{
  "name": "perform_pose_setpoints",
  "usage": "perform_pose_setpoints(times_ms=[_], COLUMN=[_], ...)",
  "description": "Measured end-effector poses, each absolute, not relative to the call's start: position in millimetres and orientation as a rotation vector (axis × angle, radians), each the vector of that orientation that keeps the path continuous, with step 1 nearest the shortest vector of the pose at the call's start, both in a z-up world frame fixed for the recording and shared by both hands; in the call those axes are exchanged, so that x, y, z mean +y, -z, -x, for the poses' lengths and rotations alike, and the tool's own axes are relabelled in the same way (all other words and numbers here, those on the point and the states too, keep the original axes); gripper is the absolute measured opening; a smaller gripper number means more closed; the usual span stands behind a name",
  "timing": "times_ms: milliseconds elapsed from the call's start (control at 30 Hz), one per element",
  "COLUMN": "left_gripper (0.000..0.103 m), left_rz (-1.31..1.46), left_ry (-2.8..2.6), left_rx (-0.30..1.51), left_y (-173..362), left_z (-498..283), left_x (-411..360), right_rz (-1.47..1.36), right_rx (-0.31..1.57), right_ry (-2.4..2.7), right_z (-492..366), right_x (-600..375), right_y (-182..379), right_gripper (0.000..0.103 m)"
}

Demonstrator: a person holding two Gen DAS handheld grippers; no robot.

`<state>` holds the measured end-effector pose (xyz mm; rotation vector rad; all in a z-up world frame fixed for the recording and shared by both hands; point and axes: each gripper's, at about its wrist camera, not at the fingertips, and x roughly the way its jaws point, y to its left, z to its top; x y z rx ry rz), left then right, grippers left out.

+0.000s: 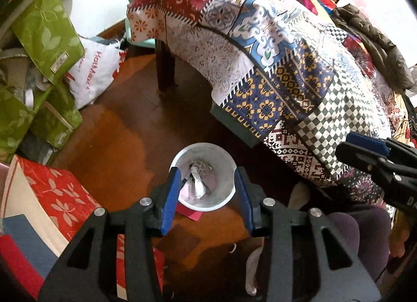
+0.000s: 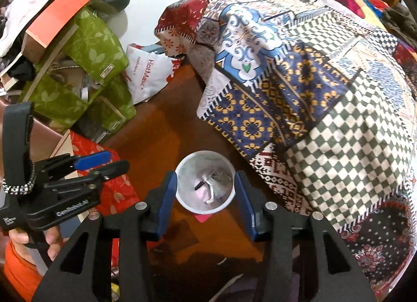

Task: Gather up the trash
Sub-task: 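Open the left tool over the bin while the right tool drops the razor, then move both open tools back over the bed toward the remaining items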

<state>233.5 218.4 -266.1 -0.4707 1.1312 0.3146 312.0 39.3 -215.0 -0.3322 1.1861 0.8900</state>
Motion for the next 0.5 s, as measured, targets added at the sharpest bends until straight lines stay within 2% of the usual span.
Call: perform_pose_setpoints(times_ms=[500], left_gripper=[0.041], left_rz=[0.349], left_ry=[-0.267], left_rx=[0.919], left_y=[157.5], left_z=[-227.8], left_x=[161.2], right_rz=[0.274], right_rx=[0.942], right_ry=[-0.798], right_z=[-308.0], right_x=[-38.4], right_y=[130.0], right_gripper=[0.042])
